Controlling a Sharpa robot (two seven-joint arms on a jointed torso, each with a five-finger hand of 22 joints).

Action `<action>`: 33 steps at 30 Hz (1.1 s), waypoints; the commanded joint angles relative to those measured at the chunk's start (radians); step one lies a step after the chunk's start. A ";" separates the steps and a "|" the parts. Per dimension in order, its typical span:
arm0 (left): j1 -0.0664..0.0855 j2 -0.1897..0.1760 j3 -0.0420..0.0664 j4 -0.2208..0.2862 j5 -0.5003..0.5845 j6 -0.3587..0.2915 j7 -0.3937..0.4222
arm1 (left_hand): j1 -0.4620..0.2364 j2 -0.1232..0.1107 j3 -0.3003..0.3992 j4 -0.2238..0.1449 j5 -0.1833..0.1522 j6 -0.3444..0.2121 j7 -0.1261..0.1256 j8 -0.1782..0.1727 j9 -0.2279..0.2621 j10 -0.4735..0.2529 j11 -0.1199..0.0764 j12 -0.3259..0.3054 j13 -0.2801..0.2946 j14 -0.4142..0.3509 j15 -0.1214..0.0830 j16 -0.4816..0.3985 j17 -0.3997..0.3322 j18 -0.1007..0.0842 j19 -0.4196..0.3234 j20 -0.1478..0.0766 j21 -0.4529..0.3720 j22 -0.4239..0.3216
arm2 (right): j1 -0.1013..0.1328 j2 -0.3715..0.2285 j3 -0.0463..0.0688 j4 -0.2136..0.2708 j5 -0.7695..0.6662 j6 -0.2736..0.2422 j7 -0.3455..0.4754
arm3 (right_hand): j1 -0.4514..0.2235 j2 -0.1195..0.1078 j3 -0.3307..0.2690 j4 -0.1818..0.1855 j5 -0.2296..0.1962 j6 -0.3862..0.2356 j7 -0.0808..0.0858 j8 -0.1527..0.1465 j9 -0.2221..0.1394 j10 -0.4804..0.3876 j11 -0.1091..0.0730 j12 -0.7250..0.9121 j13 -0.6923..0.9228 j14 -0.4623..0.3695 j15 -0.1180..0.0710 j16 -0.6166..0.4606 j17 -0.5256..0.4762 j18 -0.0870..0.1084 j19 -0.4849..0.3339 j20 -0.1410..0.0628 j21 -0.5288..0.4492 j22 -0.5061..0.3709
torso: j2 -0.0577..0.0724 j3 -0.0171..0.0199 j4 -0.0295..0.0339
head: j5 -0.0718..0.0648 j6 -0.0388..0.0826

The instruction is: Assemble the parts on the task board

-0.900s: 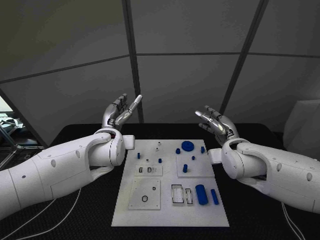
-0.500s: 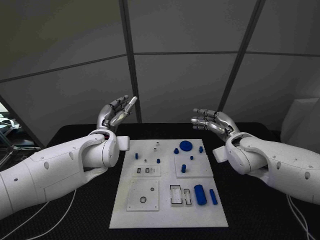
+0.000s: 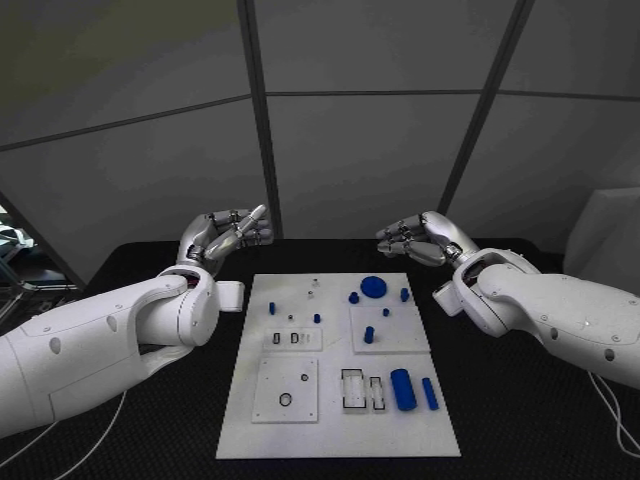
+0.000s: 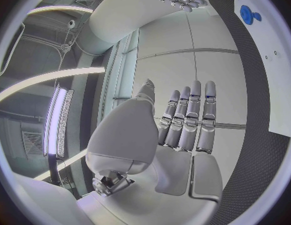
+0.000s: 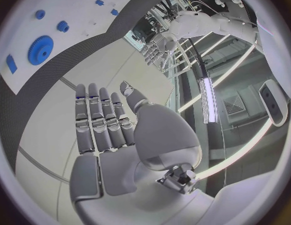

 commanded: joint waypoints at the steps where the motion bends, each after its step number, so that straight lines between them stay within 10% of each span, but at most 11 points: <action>1: 0.001 -0.019 0.001 0.035 -0.034 0.037 -0.021 | 0.012 0.000 0.000 -0.013 -0.003 0.014 -0.001 -0.009 -0.004 0.018 -0.004 -0.007 -0.001 0.017 -0.004 -0.010 0.009 0.028 0.014 -0.004 0.008 0.002 | 0.015 0.003 0.001 0.005 -0.225 0.066 -0.070 | 0.002 -0.025 0.034 -0.003 0.009 0.102 -0.029 -0.003 0.003 0.129 -0.040 -0.022 0.004 0.182 -0.055 0.040 0.035 0.014 0.130 -0.055 0.083 0.030 | 0.029 -0.0013 0.0071 | -0.001 0.006; 7: 0.001 -0.063 0.001 0.113 -0.041 0.044 -0.027 | 0.022 0.002 -0.001 -0.031 -0.003 0.026 -0.003 -0.018 -0.006 0.032 -0.007 -0.020 -0.002 0.034 -0.009 -0.017 0.022 0.028 0.028 -0.010 0.019 0.007 | 0.051 0.013 0.001 0.024 -0.472 0.152 -0.201 | 0.007 -0.047 0.036 -0.002 0.001 0.131 -0.049 -0.012 0.002 0.171 -0.068 -0.037 0.005 0.362 -0.102 0.135 0.102 0.012 0.257 -0.120 0.206 0.092 | 0.065 -0.0051 0.0120 | -0.005 0.023; 14: 0.001 -0.089 0.002 0.176 -0.049 0.055 -0.035 | 0.021 0.003 -0.005 -0.040 -0.004 0.022 0.000 -0.030 -0.008 0.025 -0.003 -0.036 -0.005 0.030 -0.006 -0.031 0.027 0.026 0.035 -0.011 0.027 0.010 | 0.078 0.027 0.002 0.040 -0.705 0.221 -0.322 | -0.014 -0.073 0.059 0.016 -0.045 0.135 -0.061 -0.042 0.001 0.162 -0.074 -0.060 0.004 0.417 -0.116 0.277 0.214 0.009 0.298 -0.141 0.324 0.162 | 0.103 -0.0105 0.0159 | -0.016 0.041; 21: 0.001 -0.095 0.003 0.202 -0.051 0.059 -0.035 | 0.021 0.002 -0.006 -0.042 -0.004 0.022 0.001 -0.033 -0.008 0.024 -0.002 -0.040 -0.005 0.030 -0.006 -0.034 0.028 0.026 0.038 -0.011 0.031 0.012 | 0.083 0.041 0.001 0.062 -0.831 0.246 -0.371 | -0.030 -0.103 0.088 0.038 -0.046 0.118 -0.064 -0.064 0.001 0.113 -0.068 -0.057 0.004 0.409 -0.115 0.452 0.329 0.009 0.295 -0.138 0.431 0.232 | 0.126 -0.0118 0.0184 | -0.019 0.032; 26: 0.000 -0.094 0.003 0.212 -0.051 0.063 -0.037 | 0.020 0.002 -0.007 -0.044 -0.004 0.021 0.003 -0.036 -0.008 0.023 -0.001 -0.043 -0.005 0.029 -0.005 -0.037 0.030 0.026 0.041 -0.011 0.033 0.013 | 0.084 0.050 0.001 0.077 -0.891 0.282 -0.397 | -0.031 -0.133 0.101 0.061 -0.043 0.087 -0.066 -0.066 0.000 0.068 -0.066 -0.057 0.005 0.413 -0.112 0.709 0.564 -0.024 0.352 -0.133 0.665 0.507 | 0.136 -0.0127 0.0207 | -0.023 0.029; 33: 0.000 -0.096 0.003 0.215 -0.051 0.065 -0.039 | 0.018 0.002 -0.008 -0.045 -0.004 0.020 0.005 -0.039 -0.009 0.021 0.000 -0.046 -0.005 0.029 -0.005 -0.040 0.031 0.026 0.042 -0.011 0.035 0.014 | 0.084 0.059 0.001 0.081 -0.922 0.298 -0.412 | -0.020 -0.147 0.105 0.086 -0.040 0.063 -0.071 -0.066 0.000 0.048 -0.063 -0.055 0.005 0.401 -0.105 0.852 0.700 -0.038 0.367 -0.129 0.785 0.647 | 0.141 -0.0126 0.0202 | -0.025 0.028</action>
